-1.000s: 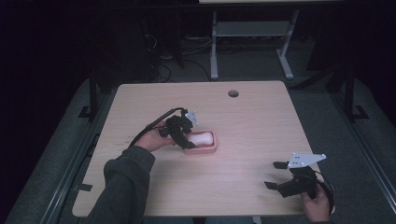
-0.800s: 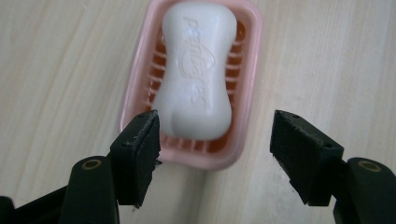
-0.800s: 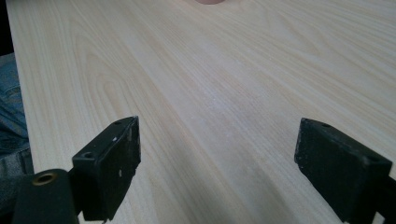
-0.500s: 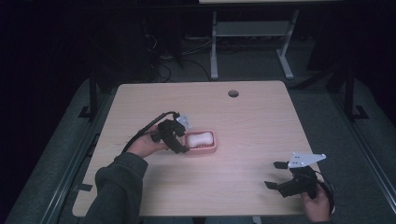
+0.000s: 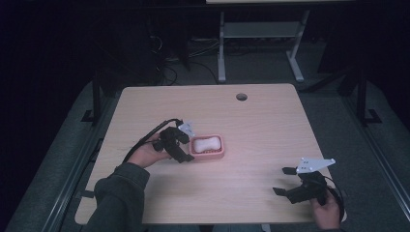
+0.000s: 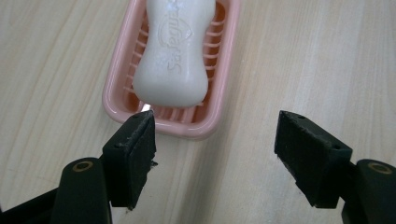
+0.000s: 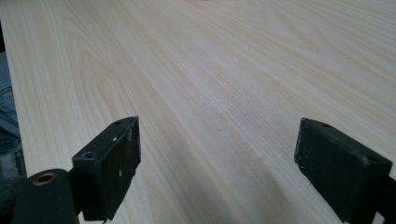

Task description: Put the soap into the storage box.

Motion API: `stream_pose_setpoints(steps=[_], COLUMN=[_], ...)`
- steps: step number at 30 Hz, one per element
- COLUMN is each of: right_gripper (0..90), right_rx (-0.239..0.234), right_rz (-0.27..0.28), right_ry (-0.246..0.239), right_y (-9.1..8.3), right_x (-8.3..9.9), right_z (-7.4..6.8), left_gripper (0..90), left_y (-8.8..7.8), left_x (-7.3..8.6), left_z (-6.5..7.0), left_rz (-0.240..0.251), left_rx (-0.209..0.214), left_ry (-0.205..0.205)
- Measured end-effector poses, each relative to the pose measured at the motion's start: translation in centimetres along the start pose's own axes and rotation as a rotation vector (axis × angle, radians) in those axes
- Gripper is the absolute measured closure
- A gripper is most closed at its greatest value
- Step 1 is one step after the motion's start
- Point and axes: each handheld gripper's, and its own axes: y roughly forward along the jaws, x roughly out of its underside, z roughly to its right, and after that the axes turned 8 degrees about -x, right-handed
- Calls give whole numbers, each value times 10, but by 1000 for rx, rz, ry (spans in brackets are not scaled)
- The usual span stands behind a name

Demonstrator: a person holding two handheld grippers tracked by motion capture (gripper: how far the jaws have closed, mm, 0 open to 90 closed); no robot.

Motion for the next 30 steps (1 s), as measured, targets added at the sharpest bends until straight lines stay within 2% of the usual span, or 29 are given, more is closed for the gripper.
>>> stream_pose_setpoints(steps=[7,18,19,21,22,24,30], right_gripper=[142,141,142,142,141,141,142], right_rx=[10,17,17,17,17,16,15], right_rz=[6,-4,-4,-4,-5,-7,-9], right_ry=[8,16,16,18,19,19,23], right_y=[-2,0,0,0,0,1,1], right_x=[0,1,1,1,1,1,1], right_z=[1,3,3,3,3,3,2], left_gripper=[287,284,284,283,282,279,282], left_y=[-5,-6,-6,-6,-5,-5,-4], left_x=[4,21,23,26,27,29,37], left_z=[5,10,12,13,15,17,22], left_rz=[17,4,5,1,-4,-5,-3], left_rx=[-6,-12,-6,-10,-3,-11,-1], left_ry=[-2,-4,-13,-2,-13,3,-14])
